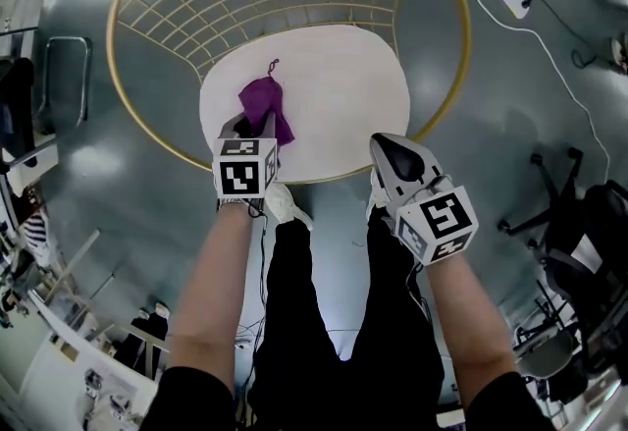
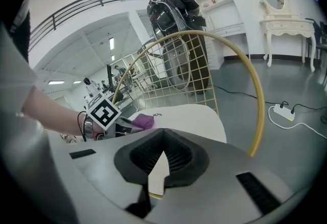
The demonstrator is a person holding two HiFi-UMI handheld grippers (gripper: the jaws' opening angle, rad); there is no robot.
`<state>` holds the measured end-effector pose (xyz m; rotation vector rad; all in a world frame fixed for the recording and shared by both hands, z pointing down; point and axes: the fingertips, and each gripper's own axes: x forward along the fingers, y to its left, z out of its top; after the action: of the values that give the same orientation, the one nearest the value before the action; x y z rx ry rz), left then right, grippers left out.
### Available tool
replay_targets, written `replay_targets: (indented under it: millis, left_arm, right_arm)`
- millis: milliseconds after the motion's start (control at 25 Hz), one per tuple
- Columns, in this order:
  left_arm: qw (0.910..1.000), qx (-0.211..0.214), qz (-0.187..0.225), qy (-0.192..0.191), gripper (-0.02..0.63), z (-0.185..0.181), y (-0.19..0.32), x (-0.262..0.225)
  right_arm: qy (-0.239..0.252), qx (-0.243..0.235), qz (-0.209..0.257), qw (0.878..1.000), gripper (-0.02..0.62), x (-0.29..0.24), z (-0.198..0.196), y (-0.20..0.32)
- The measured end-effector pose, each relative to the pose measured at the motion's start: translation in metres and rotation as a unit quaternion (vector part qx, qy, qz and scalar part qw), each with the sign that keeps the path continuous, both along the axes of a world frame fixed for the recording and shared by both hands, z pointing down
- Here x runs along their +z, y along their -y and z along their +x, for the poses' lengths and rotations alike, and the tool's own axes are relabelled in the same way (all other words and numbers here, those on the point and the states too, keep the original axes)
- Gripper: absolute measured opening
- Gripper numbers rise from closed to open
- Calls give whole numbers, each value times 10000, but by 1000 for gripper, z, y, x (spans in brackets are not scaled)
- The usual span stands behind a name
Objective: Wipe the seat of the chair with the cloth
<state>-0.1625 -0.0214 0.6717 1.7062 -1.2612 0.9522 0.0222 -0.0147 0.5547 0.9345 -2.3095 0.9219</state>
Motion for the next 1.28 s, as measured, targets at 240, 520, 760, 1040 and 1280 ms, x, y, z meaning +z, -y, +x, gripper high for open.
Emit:
replay_targets:
  millis: [240, 520, 760, 1040, 1280]
  left_arm:
    - [9999, -78, -11, 147, 64, -26, -7, -5]
    - [9997, -172, -78, 175, 64, -56, -14, -12]
    - [9988, -445, -116, 155, 64, -71, -16, -20]
    - [9977, -553, -248, 311, 64, -84, -21, -25]
    - [9972, -601, -231, 381, 66, -92, -24, -27]
  right_arm:
    - [13, -124, 34, 9999, 12, -7, -25, 1]
    - [28, -251, 59, 9997, 12, -13, -50, 1]
    - [35, -380, 108, 9992, 12, -20, -75, 3]
    - [60, -465, 137, 9988, 12, -28, -97, 0]
    - [35, -485, 155, 9987, 12, -30, -98, -1]
